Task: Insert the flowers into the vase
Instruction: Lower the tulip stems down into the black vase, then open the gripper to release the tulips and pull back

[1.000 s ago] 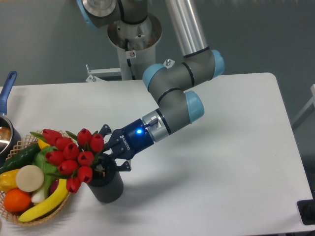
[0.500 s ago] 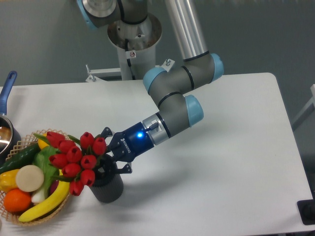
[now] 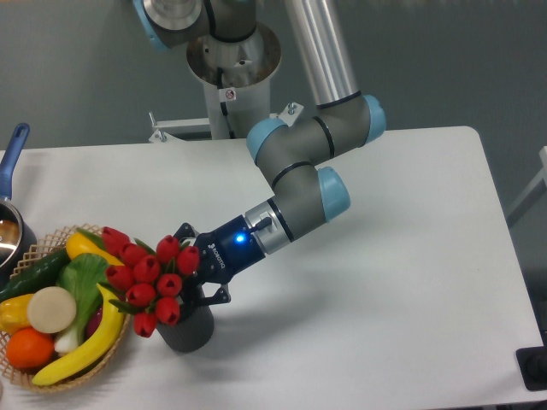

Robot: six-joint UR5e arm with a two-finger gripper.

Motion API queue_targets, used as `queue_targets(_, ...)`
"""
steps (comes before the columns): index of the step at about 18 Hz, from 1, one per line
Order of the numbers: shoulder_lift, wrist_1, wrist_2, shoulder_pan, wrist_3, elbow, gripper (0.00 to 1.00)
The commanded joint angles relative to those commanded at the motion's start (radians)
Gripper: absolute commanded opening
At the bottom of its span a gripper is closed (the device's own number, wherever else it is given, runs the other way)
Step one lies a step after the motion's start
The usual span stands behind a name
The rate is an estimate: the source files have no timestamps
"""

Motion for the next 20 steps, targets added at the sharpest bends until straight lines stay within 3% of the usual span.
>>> queue_targets(9, 0.011, -0.002, -0.003, 0.0, -0.005, -0.008, 0.92)
queue_targets(13, 0.015, -0.002, -0.014, 0.0, -0.006, -0.008, 0.98)
queue_targets(20, 0.02, -0.003, -0.015, 0.002, -0.008, -0.003, 1.0)
